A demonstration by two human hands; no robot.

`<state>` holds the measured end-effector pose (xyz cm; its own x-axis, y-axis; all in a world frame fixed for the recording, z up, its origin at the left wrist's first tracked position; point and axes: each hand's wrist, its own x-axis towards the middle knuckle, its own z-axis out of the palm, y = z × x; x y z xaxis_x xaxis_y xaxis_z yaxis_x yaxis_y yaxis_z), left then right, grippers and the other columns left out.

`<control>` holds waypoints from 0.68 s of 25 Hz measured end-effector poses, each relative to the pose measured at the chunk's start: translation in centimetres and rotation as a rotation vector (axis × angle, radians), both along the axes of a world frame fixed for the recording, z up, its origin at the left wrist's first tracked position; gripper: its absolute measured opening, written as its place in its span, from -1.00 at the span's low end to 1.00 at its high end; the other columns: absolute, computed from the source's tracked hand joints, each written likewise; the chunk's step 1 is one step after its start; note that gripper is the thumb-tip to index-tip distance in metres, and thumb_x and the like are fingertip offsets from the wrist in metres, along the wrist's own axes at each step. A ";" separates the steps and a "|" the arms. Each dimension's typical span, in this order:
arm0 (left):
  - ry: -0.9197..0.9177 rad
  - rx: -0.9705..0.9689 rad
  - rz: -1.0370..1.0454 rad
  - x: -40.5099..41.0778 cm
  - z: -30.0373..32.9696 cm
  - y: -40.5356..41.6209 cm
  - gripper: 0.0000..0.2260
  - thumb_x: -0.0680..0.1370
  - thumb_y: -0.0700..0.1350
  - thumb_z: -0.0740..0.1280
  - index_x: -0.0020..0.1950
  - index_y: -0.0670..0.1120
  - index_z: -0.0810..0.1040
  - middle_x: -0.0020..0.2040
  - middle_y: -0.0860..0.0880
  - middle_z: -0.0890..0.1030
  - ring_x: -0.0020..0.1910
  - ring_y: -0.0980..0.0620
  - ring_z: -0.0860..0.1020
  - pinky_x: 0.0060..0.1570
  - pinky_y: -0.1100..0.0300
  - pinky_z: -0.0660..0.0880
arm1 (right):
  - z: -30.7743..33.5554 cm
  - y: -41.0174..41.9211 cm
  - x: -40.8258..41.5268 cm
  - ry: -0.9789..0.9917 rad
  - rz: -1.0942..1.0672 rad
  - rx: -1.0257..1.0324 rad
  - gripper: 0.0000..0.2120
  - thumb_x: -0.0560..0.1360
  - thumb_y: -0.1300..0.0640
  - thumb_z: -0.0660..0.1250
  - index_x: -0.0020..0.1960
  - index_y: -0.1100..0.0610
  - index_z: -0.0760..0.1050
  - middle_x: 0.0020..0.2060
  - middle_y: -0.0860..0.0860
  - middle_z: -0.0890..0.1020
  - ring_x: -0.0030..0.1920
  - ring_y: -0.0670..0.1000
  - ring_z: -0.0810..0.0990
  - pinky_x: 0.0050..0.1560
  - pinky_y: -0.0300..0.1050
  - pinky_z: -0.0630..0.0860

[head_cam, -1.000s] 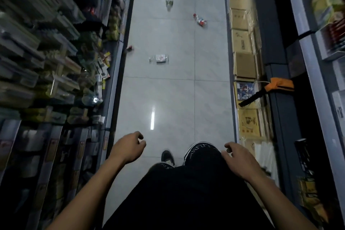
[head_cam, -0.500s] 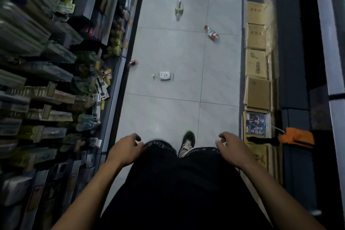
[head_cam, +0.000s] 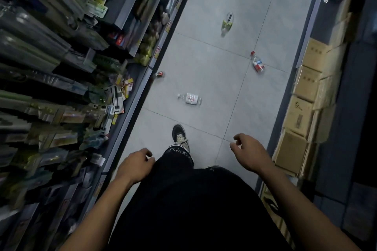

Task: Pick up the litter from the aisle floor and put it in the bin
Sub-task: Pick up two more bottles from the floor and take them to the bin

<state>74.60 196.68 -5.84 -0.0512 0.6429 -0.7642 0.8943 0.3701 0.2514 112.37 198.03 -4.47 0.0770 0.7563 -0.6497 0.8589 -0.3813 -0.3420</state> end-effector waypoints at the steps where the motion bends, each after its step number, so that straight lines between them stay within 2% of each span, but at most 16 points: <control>1: -0.007 0.001 0.002 0.2 -0.2 2.8 -0.75 0.57 0.14 0.24 0.16 0.08 0.57 -0.05 0.07 0.69 -0.07 0.00 0.62 -0.04 0.07 0.56 | 0.0 1.5 0.1 -0.003 -0.001 -0.008 -0.55 0.64 -0.13 0.20 0.40 0.10 0.47 0.20 0.02 0.62 0.15 0.03 0.59 0.11 0.02 0.54; 8: 0.018 -0.037 -0.115 3.2 -0.5 20.3 -0.75 0.56 0.14 0.23 0.15 0.09 0.56 -0.02 0.05 0.68 -0.04 -0.05 0.60 0.01 0.02 0.58 | -1.1 10.4 3.0 0.011 -0.066 -0.059 -0.62 0.60 -0.14 0.24 0.27 0.07 0.53 0.09 0.02 0.64 0.06 0.06 0.61 0.09 0.11 0.58; 10: 0.041 -0.035 -0.147 4.7 -1.0 24.6 -0.73 0.57 0.13 0.23 0.18 0.06 0.57 0.03 0.02 0.69 -0.02 -0.06 0.60 0.02 0.02 0.57 | -2.2 13.7 4.2 0.030 -0.070 -0.077 -0.59 0.59 -0.16 0.23 0.30 0.07 0.52 0.11 0.02 0.64 0.07 0.06 0.61 0.09 0.11 0.59; 12: 0.083 -0.031 -0.187 6.3 -2.2 28.6 -0.70 0.58 0.12 0.23 0.22 0.04 0.56 0.10 -0.01 0.69 0.01 -0.08 0.60 0.03 0.03 0.56 | -4.0 17.9 5.4 0.058 -0.043 -0.093 -0.60 0.58 -0.16 0.21 0.28 0.05 0.53 0.11 0.01 0.64 0.08 0.06 0.62 0.08 0.07 0.58; 15: 0.106 -0.059 -0.145 7.8 -4.2 33.7 -0.69 0.57 0.13 0.22 0.21 0.03 0.56 0.14 -0.04 0.68 0.04 -0.09 0.61 0.06 -0.01 0.58 | -6.8 24.0 5.8 0.083 0.056 -0.122 -0.69 0.57 -0.17 0.16 0.12 -0.01 0.53 0.05 0.03 0.64 0.09 0.11 0.61 0.02 0.04 0.57; 17: 0.112 -0.071 -0.158 8.7 -6.2 36.9 -0.69 0.58 0.12 0.23 0.23 0.01 0.56 0.17 -0.08 0.67 0.07 -0.13 0.61 0.03 0.03 0.56 | -8.9 27.7 5.2 0.082 0.106 -0.130 -0.67 0.59 -0.18 0.12 0.11 -0.01 0.51 0.10 0.06 0.63 0.15 0.15 0.59 0.04 0.05 0.57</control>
<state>83.28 233.58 -12.04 -0.0414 0.5942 -0.8032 0.9635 0.2366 0.1254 117.57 225.70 -13.40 -0.0555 0.6663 -0.7436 0.8678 -0.3362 -0.3660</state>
